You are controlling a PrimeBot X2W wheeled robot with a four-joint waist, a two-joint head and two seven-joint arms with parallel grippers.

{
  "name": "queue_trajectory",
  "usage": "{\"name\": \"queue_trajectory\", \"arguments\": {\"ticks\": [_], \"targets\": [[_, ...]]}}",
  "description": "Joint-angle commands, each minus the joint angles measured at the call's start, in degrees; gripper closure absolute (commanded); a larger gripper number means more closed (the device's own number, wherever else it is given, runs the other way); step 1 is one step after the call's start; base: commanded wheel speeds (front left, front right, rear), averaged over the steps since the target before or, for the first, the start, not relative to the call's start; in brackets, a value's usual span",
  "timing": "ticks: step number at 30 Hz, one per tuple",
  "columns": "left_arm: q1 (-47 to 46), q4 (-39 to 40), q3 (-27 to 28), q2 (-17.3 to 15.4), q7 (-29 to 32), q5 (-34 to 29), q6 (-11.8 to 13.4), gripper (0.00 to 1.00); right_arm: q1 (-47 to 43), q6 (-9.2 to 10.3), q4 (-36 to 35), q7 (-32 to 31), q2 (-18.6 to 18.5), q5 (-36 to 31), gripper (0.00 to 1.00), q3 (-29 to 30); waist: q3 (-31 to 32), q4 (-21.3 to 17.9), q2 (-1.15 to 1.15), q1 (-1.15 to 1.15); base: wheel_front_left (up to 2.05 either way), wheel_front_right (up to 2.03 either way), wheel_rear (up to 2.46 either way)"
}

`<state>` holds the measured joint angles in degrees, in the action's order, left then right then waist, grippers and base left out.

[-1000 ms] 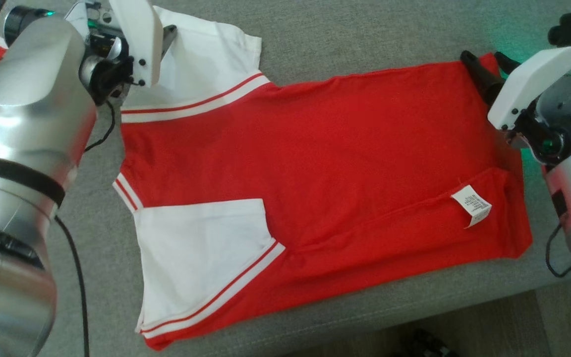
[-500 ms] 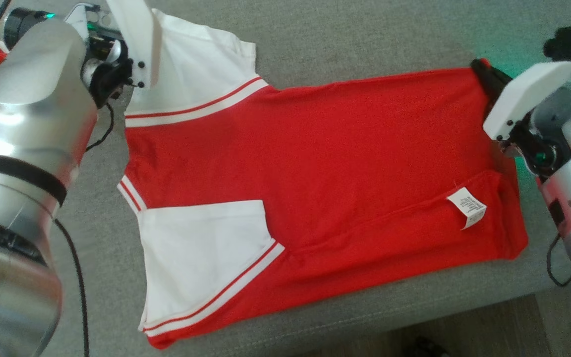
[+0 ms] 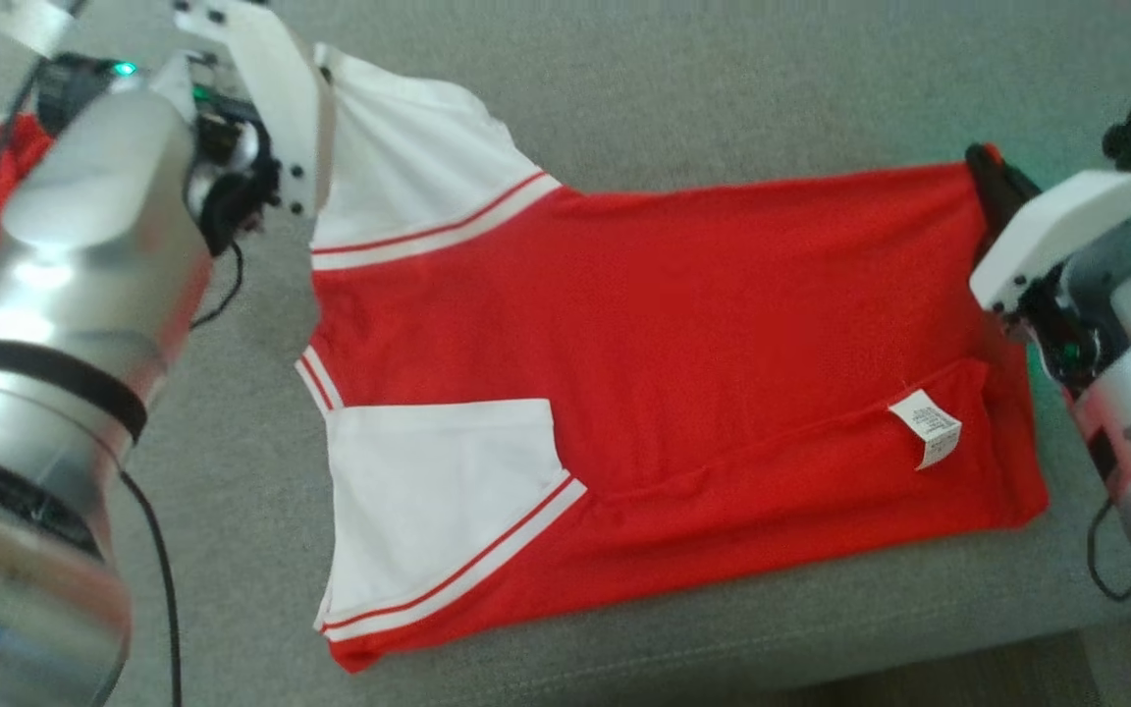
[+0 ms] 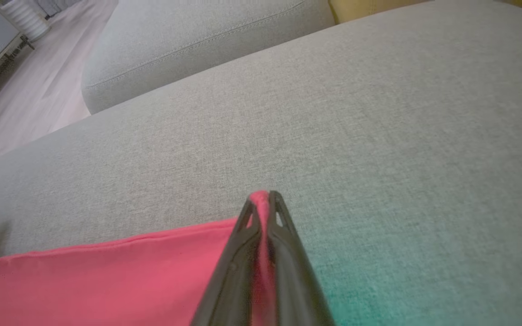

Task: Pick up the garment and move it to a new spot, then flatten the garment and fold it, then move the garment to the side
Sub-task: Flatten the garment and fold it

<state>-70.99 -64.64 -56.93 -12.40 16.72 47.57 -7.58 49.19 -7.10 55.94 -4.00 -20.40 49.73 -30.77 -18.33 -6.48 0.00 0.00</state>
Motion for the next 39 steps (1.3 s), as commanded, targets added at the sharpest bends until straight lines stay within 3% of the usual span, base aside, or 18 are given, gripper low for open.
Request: {"name": "queue_trajectory", "arguments": {"ticks": [1, 6, 13, 26, 39], "targets": [[-1.9, 1.9, 0.4, -2.6, -0.7, 0.2, 0.1, 1.00, -1.9, -0.39, -0.7, 0.9, -1.0, 0.7, 1.00, -0.6, 2.3, 1.0, 0.00, 0.00, 0.00, 0.00, 0.00], [1.8, 7.7, -3.0, -5.0, -0.1, 2.5, 0.1, 1.00, -4.9, -0.39, 0.4, 2.2, -2.2, 2.0, 1.00, -1.8, 6.8, 2.4, 0.00, 0.00, 0.00, 0.00, 0.00], [7.1, 18.1, -7.9, -11.0, 1.9, 6.7, 0.1, 1.00, -10.2, -0.39, 0.9, 3.0, -4.0, 3.5, 1.00, -4.7, 12.6, 5.0, 0.00, 0.00, 0.00, 0.00, 0.00], [15.4, 40.8, -14.1, -21.2, 16.3, 16.5, 0.1, 1.00, -12.6, -0.39, -1.2, 1.2, -9.0, 3.0, 1.00, -11.5, 16.6, 8.0, 0.00, 0.00, 0.00, 0.00, 0.00], [21.2, 48.1, -15.3, -24.0, 22.2, 20.6, 0.1, 1.00, -13.8, -0.39, -3.9, -3.4, -12.3, 3.2, 1.00, -17.7, 16.6, 6.8, 0.00, 0.00, 0.00, 0.00, 0.00]]}}
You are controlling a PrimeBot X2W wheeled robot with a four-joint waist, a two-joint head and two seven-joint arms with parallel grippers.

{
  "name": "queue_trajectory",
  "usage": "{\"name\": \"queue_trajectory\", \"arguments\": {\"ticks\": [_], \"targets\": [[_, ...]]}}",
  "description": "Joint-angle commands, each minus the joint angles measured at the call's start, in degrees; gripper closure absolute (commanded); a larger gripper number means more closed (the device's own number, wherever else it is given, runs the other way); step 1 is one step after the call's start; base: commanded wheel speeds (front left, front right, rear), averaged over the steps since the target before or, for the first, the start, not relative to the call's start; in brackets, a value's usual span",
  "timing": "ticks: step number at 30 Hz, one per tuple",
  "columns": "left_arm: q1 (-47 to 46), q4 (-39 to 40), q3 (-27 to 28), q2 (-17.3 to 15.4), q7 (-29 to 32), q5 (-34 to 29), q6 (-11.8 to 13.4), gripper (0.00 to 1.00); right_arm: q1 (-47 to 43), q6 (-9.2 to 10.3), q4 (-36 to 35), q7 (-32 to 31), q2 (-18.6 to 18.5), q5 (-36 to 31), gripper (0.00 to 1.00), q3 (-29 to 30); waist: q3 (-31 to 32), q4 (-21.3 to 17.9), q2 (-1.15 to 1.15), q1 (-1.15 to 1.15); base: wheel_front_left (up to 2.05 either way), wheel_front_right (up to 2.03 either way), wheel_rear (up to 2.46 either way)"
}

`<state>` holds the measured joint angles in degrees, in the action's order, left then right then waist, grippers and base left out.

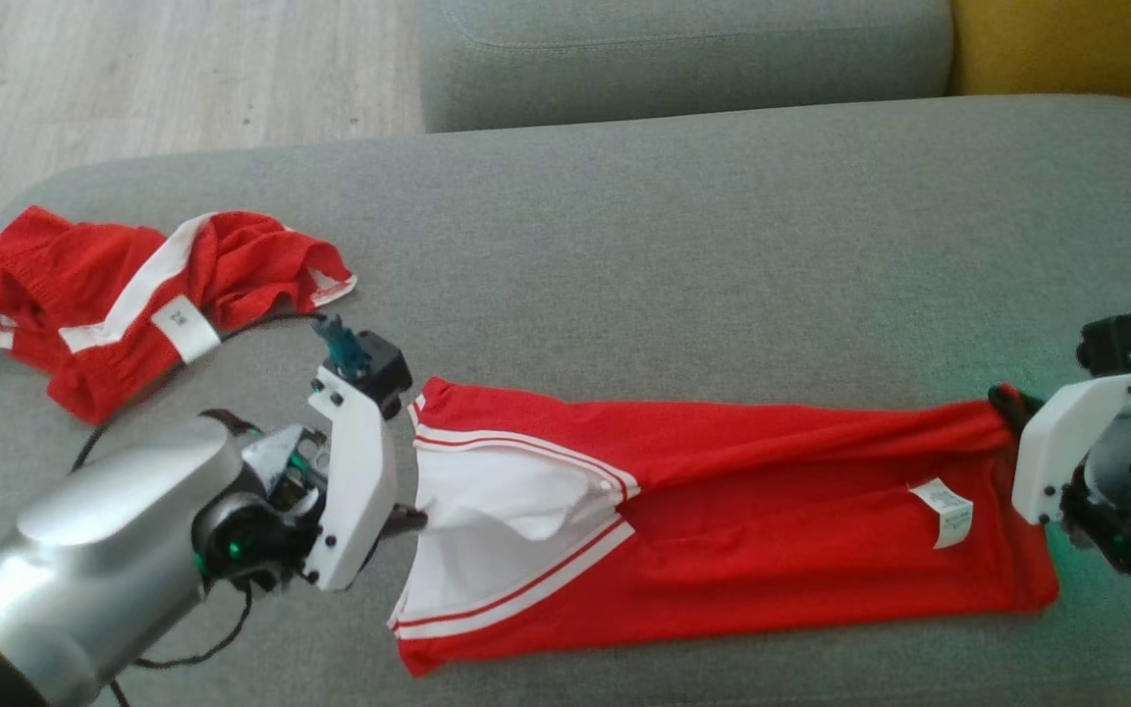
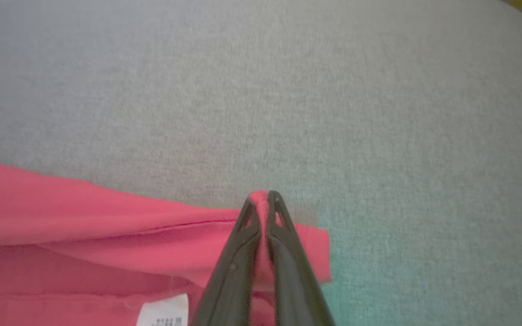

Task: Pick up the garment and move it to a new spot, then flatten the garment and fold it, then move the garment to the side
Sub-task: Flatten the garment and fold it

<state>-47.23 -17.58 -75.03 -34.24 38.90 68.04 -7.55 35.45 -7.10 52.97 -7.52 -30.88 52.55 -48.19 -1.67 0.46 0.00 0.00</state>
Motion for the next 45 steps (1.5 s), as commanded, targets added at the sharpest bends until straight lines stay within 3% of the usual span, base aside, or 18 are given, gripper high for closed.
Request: {"name": "queue_trajectory", "arguments": {"ticks": [1, 4, 5, 6, 7, 8, 9, 10, 15, 21, 29, 34, 35, 40, 45], "targets": [[-2.3, 1.2, 2.8, -2.2, 0.2, 0.2, 0.1, 1.00, -0.1, -0.39, -1.0, -0.6, -1.8, 0.4, 1.00, -1.0, -0.2, -0.2, 0.00, 0.00, 0.00, 0.00, 0.00], [-1.3, 1.4, 2.6, -1.8, 0.9, 0.5, 0.1, 1.00, 0.0, -0.39, -1.5, -2.2, -1.9, 0.6, 0.79, -2.7, -0.4, -0.6, 0.00, 0.00, 0.00, 0.00, 0.00], [-1.0, 1.5, 2.5, -1.7, 1.2, 0.6, 0.1, 1.00, -0.1, -0.39, -1.6, -2.8, -1.9, 0.7, 0.68, -3.3, -0.5, -0.7, 0.00, 0.00, 0.00, 0.00, 0.00], [-0.6, 1.5, 2.5, -1.6, 1.3, 0.7, 0.1, 1.00, -0.1, -0.39, -1.7, -3.4, -1.9, 0.9, 0.43, -3.8, -0.5, -0.8, 0.00, 0.00, 0.00, 0.00, 0.00], [-0.3, 1.5, 2.5, -1.5, 1.4, 0.8, 0.1, 1.00, 0.0, -0.39, -1.7, -3.9, -2.0, 0.9, 0.00, -4.3, -0.5, -0.8, 0.00, 0.00, 0.00, 0.00, 0.00], [0.0, 1.4, 2.4, -1.4, 1.5, 0.9, 0.1, 0.67, 0.1, -0.39, -1.8, -4.4, -2.2, 0.9, 0.00, -5.0, -0.4, -0.9, 0.00, 0.00, 0.00, 0.00, 0.00], [0.3, 1.3, 2.4, -1.3, 1.7, 1.0, 0.1, 0.03, 0.1, -0.39, -2.0, -4.8, -2.3, 1.1, 0.00, -5.5, -0.2, -0.9, 0.00, 0.00, 0.00, 0.00, 0.00], [0.6, 1.3, 2.3, -1.2, 2.0, 1.1, 0.1, 0.00, 0.1, -0.39, -2.2, -5.0, -2.5, 1.2, 0.00, -5.9, 0.0, -1.0, 0.00, 0.00, 0.00, 0.00, 0.00], [1.1, 1.9, 2.7, -1.6, 0.4, 1.4, 0.1, 0.00, 0.5, -0.39, -3.2, -5.1, -4.7, 1.6, 0.00, -7.6, 1.8, -0.8, 0.00, 0.00, 0.00, 0.00, 0.00], [0.8, 2.9, 6.5, -2.9, -8.0, -0.6, 1.6, 0.00, 1.7, -0.39, -5.5, 1.0, -7.0, 4.2, 0.00, -3.8, 3.2, -0.6, 0.00, 0.00, 0.00, 0.00, 0.00], [6.2, 5.4, 16.1, -2.8, -34.8, -6.1, 13.2, 0.00, -2.5, -0.39, -10.9, 14.5, -4.9, 7.5, 0.00, 6.5, 4.9, -0.8, 0.00, 0.00, 0.00, 0.00, 0.00], [14.0, 7.5, 22.2, -2.2, -51.2, -8.0, 22.6, 0.00, -8.1, -0.39, -14.8, 21.4, -3.2, 6.2, 0.00, 14.1, 5.4, -0.7, 0.00, 0.00, 0.00, 0.00, 0.00], [14.0, 7.5, 22.2, -2.2, -51.2, -8.0, 22.6, 0.00, -8.1, -0.39, -14.8, 21.4, -3.2, 6.2, 0.00, 14.1, 5.4, -0.7, 0.00, 0.00, 0.00, 0.00, 0.00], [22.8, 10.8, 30.6, -0.1, -53.8, -12.5, 28.5, 0.00, -14.5, -0.39, -20.7, 22.5, 0.2, -0.4, 0.00, 25.1, 5.1, -0.6, 0.00, 0.00, 0.00, 0.00, 0.00], [33.0, 15.6, 41.8, 7.0, -53.9, -24.0, 30.8, 0.00, -24.5, -0.39, -25.4, 22.5, 6.6, -8.7, 0.00, 35.4, 4.8, 0.1, 0.00, 0.00, 0.00, 0.00, 0.00]]}}
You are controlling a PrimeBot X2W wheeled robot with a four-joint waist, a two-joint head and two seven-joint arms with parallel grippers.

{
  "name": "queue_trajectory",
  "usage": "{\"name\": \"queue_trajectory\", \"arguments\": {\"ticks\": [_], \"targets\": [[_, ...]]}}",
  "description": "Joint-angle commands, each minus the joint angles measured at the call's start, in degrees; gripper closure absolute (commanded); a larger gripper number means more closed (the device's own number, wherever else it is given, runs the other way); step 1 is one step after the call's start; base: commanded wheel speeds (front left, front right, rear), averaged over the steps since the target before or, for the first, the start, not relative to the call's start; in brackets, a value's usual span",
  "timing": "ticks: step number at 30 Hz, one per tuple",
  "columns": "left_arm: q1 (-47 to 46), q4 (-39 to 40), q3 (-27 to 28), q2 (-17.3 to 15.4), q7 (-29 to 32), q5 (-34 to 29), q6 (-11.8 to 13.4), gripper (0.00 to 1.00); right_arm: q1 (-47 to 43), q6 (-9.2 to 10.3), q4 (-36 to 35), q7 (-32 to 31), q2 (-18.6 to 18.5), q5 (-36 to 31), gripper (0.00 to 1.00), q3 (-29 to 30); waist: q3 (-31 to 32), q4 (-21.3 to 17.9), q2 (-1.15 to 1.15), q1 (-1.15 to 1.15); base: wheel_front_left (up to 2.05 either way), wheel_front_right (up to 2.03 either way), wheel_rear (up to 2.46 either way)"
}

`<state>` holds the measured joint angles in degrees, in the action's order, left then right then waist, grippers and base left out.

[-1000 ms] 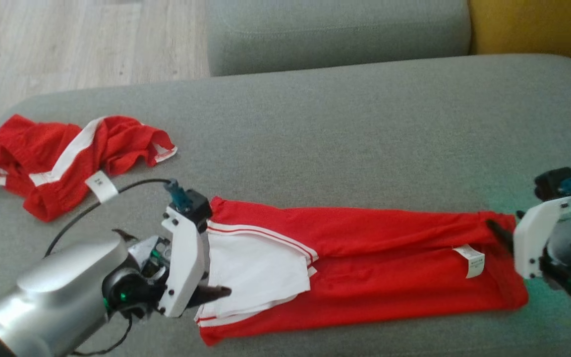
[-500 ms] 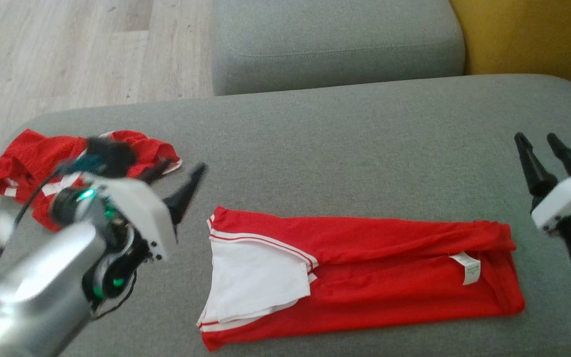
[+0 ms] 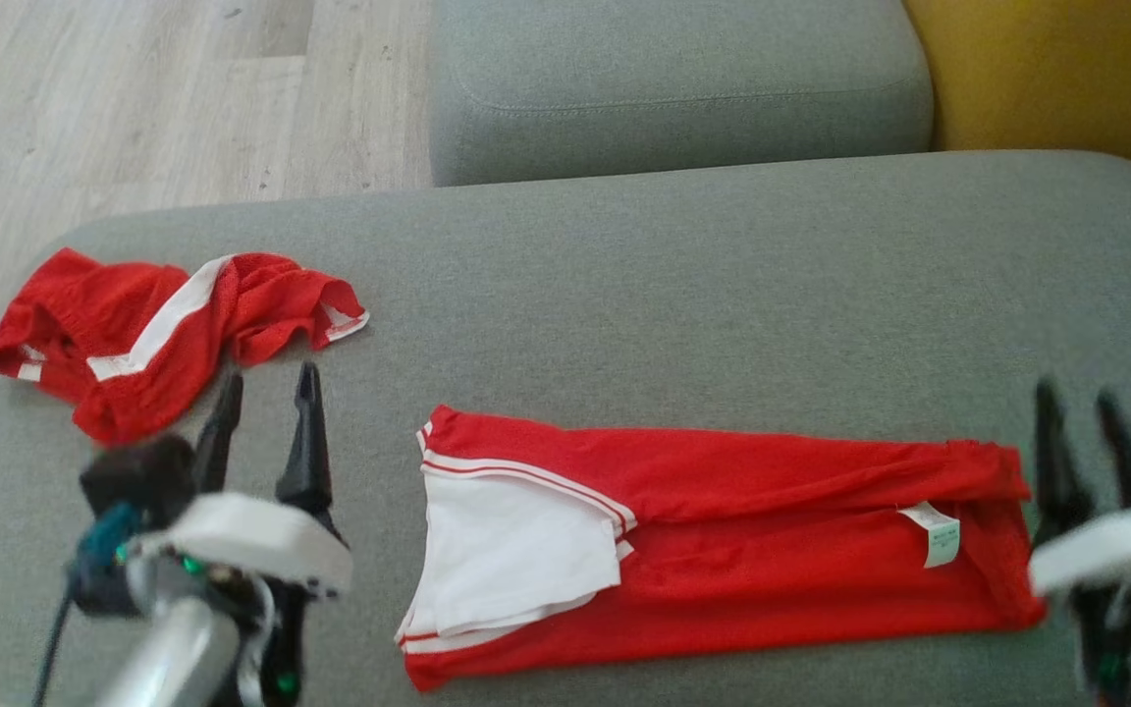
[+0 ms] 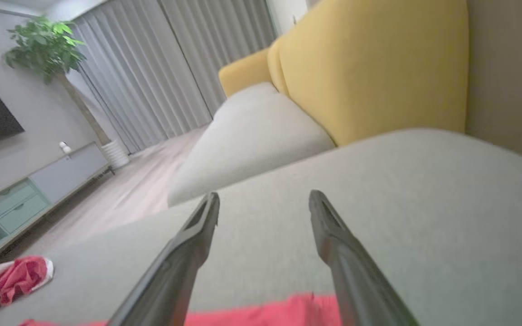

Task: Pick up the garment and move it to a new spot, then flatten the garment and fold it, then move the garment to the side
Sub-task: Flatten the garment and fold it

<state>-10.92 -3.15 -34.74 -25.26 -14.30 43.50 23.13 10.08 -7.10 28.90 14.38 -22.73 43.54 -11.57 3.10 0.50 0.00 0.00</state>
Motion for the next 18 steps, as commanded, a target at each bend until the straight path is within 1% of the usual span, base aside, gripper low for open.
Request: {"name": "queue_trajectory", "arguments": {"ticks": [1, 2, 5, 9, 13, 18], "targets": [[-1.1, 2.3, 4.2, 0.2, -0.7, -0.8, -0.2, 0.00, -0.7, -0.39, -1.7, 0.5, -0.2, -0.9, 0.00, 0.0, -0.1, 0.0, 0.00, 0.00, 0.00, 0.00, 0.00], [1.0, 2.9, 6.1, 1.8, -0.7, -2.5, -0.9, 0.00, -2.0, -0.39, -1.9, 0.1, 0.9, -2.3, 0.00, 1.0, -0.2, 0.0, 0.00, 0.00, 0.00, 0.00, 0.00], [5.4, 3.1, 9.2, 5.4, -0.7, -7.4, -3.6, 0.00, -4.1, -0.39, -1.7, -2.6, 3.5, -5.8, 0.00, 3.7, -0.4, 0.0, 0.00, 0.00, 0.00, 0.00, 0.00], [7.6, 1.8, 12.2, 9.1, -0.7, -11.5, -7.0, 0.00, -4.5, -0.39, -1.9, -6.0, 5.8, -9.1, 0.00, 7.1, -0.6, 0.2, 0.00, 0.00, 0.00, 0.00, 0.00], [8.1, 0.2, 14.4, 11.7, -0.7, -14.1, -9.9, 0.00, -2.8, -0.39, -0.3, -11.0, 7.1, -11.7, 0.00, 10.1, -0.8, 0.2, 0.00, 0.00, 0.00, 0.00, 0.00], [8.1, -1.7, 16.4, 14.0, -0.7, -16.4, -12.5, 0.00, 1.9, -0.39, 3.4, -17.3, 7.8, -14.5, 0.00, 13.4, -1.3, 0.4, 0.00, 0.00, 0.00, 0.00, 0.00]]}}
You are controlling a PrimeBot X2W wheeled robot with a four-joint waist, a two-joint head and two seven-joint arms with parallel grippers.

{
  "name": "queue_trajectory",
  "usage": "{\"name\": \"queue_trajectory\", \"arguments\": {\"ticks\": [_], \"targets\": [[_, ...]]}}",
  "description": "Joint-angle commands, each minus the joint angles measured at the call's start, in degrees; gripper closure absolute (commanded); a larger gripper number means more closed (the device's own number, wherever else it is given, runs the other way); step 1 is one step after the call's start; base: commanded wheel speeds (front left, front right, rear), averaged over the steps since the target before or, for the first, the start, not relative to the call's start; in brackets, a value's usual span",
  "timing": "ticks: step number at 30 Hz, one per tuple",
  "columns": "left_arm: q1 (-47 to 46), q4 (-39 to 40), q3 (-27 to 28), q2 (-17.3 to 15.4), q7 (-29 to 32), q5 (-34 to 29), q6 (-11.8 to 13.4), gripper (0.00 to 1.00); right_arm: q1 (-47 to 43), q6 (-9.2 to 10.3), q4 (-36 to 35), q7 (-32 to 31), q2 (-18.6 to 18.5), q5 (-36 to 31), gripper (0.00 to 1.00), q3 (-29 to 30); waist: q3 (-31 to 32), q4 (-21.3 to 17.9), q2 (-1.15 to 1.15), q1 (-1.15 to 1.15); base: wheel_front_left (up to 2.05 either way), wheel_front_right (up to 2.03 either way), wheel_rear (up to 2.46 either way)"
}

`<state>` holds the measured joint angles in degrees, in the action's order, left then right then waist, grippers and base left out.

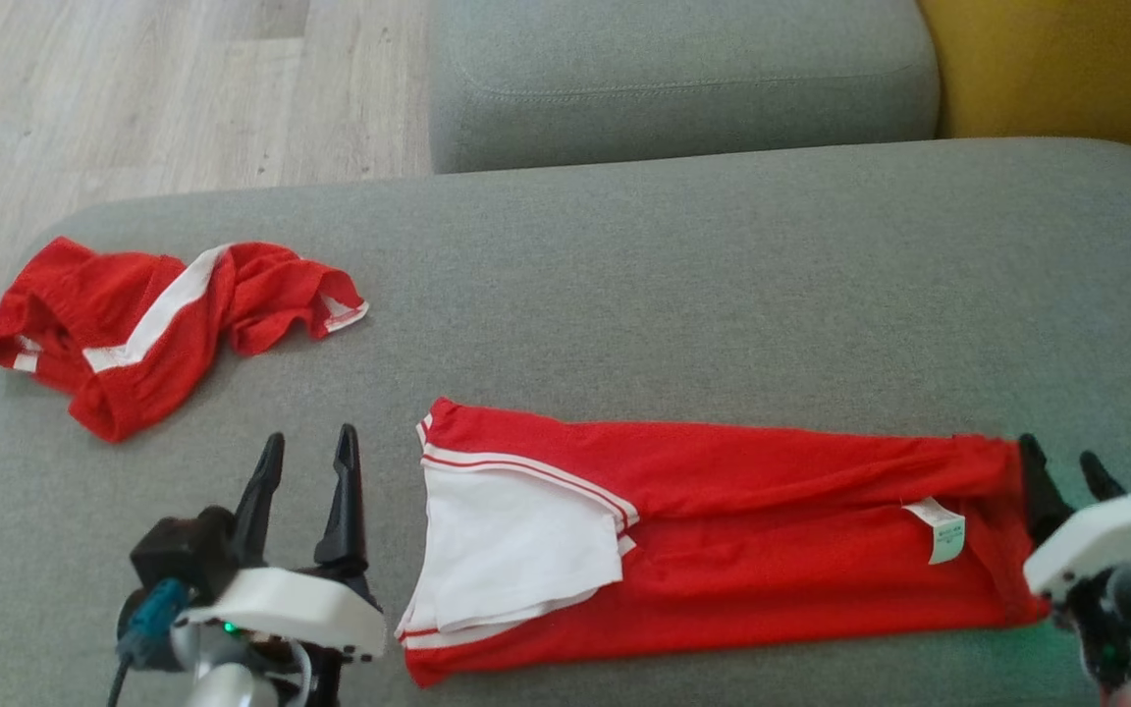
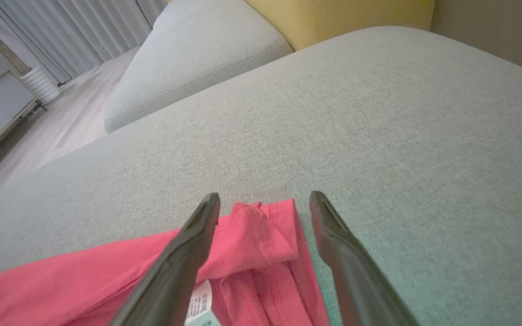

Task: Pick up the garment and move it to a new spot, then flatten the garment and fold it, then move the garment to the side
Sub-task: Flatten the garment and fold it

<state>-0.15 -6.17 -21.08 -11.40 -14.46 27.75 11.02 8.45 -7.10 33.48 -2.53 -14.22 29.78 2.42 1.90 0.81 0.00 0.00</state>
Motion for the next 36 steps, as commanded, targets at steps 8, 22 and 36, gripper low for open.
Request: {"name": "queue_trajectory", "arguments": {"ticks": [8, 22, 36], "targets": [[-3.1, -1.7, 5.1, 3.3, -0.5, -3.5, -3.3, 0.00, 9.4, -0.39, 11.4, -13.0, 0.2, -2.2, 0.00, 1.7, -0.9, 2.0, 0.00, 0.00, 0.00, 0.00, 0.00], [-2.6, -3.3, 8.7, 5.3, -0.5, -5.9, -5.7, 0.00, 13.6, -0.39, 26.7, -24.3, 3.3, -5.9, 0.00, 7.4, -1.1, 3.0, 0.00, 0.00, 0.00, 0.00, 0.00], [-2.0, -4.0, 10.9, 6.6, -0.5, -7.3, -7.0, 0.00, 15.4, -0.39, 20.6, -15.2, 0.5, -4.3, 1.00, 7.1, -0.4, 2.7, 0.00, 0.00, 0.00, 0.00, 0.00]]}}
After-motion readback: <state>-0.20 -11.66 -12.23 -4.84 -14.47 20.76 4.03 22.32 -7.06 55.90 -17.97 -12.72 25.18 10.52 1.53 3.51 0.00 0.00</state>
